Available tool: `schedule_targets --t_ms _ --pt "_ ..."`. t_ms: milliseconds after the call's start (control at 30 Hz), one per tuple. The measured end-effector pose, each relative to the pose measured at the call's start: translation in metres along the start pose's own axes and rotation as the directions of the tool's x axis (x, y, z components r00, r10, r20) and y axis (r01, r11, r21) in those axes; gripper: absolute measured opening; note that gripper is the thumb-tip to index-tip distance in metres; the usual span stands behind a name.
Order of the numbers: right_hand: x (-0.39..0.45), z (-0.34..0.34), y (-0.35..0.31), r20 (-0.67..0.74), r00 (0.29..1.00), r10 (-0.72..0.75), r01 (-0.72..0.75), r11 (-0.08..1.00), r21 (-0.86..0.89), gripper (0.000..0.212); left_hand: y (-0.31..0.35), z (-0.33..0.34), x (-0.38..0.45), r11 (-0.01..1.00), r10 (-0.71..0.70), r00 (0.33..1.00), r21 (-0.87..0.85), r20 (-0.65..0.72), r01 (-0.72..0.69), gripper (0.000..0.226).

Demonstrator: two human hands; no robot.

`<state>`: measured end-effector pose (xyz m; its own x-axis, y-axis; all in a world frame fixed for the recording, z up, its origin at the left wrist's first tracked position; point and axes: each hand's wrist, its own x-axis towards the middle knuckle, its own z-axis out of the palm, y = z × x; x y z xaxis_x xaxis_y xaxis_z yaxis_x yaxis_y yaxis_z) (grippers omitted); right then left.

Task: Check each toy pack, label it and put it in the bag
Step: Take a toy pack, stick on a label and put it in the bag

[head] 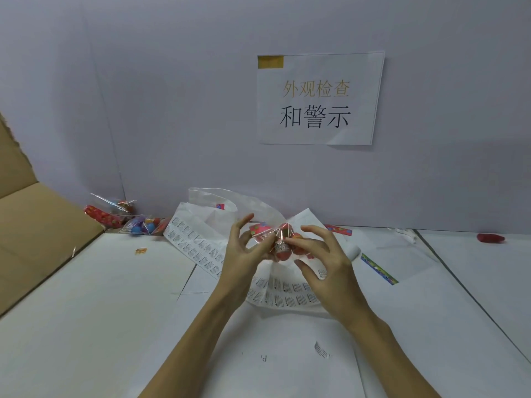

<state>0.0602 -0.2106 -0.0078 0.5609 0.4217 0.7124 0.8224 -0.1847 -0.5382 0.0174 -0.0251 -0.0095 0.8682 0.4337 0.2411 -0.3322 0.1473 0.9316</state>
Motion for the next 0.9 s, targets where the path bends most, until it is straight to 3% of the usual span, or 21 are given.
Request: schedule_targets --t_ms 133,200,267,333,367,500,600,667,733,767,833,900 --pt "-0.002 0.005 0.001 0.021 1.000 0.020 -0.016 0.985 -0.173 0.043 0.002 -0.001 0.000 0.989 0.116 0.993 0.092 -0.002 -0.115 0.065" --pt "-0.003 0.008 0.004 -0.077 0.996 0.042 -0.058 0.973 -0.222 0.032 0.002 0.002 0.000 0.995 0.102 0.994 -0.014 0.030 -0.102 0.063" --pt "-0.002 0.009 0.005 -0.114 0.965 0.238 -0.234 0.971 0.043 0.027 0.000 0.004 -0.001 0.991 0.136 0.990 0.010 0.021 -0.136 0.059" --pt "-0.002 0.011 0.005 0.012 0.887 0.462 -0.432 0.819 0.377 0.027 -0.003 0.007 -0.002 0.945 0.192 0.981 0.275 -0.025 -0.178 0.065" --pt "-0.002 0.012 0.007 0.058 0.864 0.500 -0.469 0.758 0.454 0.029 -0.004 0.006 -0.003 0.916 0.194 0.980 0.365 -0.035 -0.168 0.068" --pt "-0.001 0.014 0.008 0.221 0.827 0.517 -0.533 0.594 0.602 0.036 -0.009 0.000 0.000 0.969 0.079 0.997 0.232 0.015 -0.080 0.055" --pt "0.001 0.009 0.008 0.327 0.740 0.588 -0.636 0.451 0.626 0.051 -0.007 0.004 -0.001 0.948 0.109 0.994 0.299 0.019 -0.110 0.051" --pt "0.007 -0.007 0.009 0.374 0.695 0.614 -0.659 0.336 0.673 0.048 -0.006 0.009 -0.003 0.934 0.105 0.994 0.340 0.018 -0.105 0.053" --pt "0.015 -0.038 0.011 0.369 0.693 0.619 -0.575 0.166 0.801 0.043 -0.006 0.008 -0.002 0.913 0.162 0.987 0.380 -0.009 -0.147 0.050" --pt "0.018 -0.058 0.013 0.321 0.716 0.621 -0.459 0.072 0.885 0.043 -0.005 0.006 -0.002 0.902 0.207 0.978 0.392 -0.022 -0.182 0.047" --pt "0.015 -0.101 0.021 0.089 0.814 0.573 -0.034 -0.105 0.994 0.059 -0.005 0.002 -0.001 0.884 0.263 0.965 0.408 -0.025 -0.230 0.038" --pt "0.004 -0.138 0.027 -0.159 0.861 0.483 0.318 -0.268 0.909 0.078 -0.006 0.003 -0.001 0.884 0.242 0.970 0.417 -0.029 -0.209 0.032"
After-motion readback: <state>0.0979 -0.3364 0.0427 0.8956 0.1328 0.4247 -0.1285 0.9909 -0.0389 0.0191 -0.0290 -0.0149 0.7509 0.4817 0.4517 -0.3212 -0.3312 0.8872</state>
